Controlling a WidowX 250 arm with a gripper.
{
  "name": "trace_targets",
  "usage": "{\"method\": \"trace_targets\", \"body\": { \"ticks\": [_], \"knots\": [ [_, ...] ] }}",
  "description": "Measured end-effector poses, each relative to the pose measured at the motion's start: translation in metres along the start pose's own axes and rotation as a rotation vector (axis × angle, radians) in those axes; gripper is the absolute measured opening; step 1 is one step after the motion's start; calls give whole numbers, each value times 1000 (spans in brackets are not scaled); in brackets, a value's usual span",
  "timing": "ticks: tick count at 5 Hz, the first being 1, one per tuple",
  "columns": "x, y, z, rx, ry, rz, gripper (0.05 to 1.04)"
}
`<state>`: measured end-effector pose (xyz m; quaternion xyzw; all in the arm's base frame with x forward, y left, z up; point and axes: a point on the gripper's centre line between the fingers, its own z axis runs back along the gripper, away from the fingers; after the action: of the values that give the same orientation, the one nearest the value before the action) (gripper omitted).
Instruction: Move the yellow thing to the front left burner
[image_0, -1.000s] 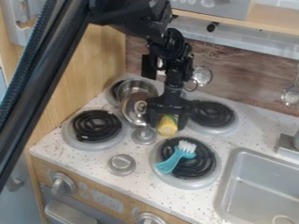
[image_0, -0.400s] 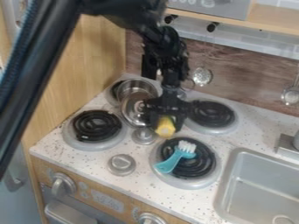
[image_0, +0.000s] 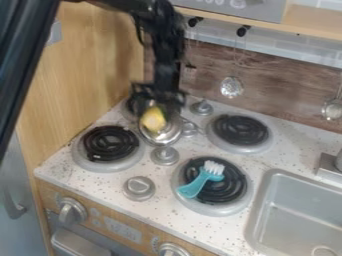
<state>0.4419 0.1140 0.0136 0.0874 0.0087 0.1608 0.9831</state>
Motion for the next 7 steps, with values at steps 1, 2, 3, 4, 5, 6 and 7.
{"method": "trace_targets", "body": {
  "ticks": [1, 2, 3, 4, 5, 6, 7],
  "knots": [
    [-3, 38, -20, 69, 71, 41, 704],
    [-10, 61, -30, 100, 105, 55, 704],
    [-36, 57, -57, 103, 187, 21, 704],
    [-42, 52, -54, 54, 170, 20, 704],
    [-43, 50, -57, 18, 171, 25, 704],
    [-40, 49, -58, -11, 155, 42, 783],
    [-43, 46, -63, -23, 154, 39, 1013]
  ]
}}
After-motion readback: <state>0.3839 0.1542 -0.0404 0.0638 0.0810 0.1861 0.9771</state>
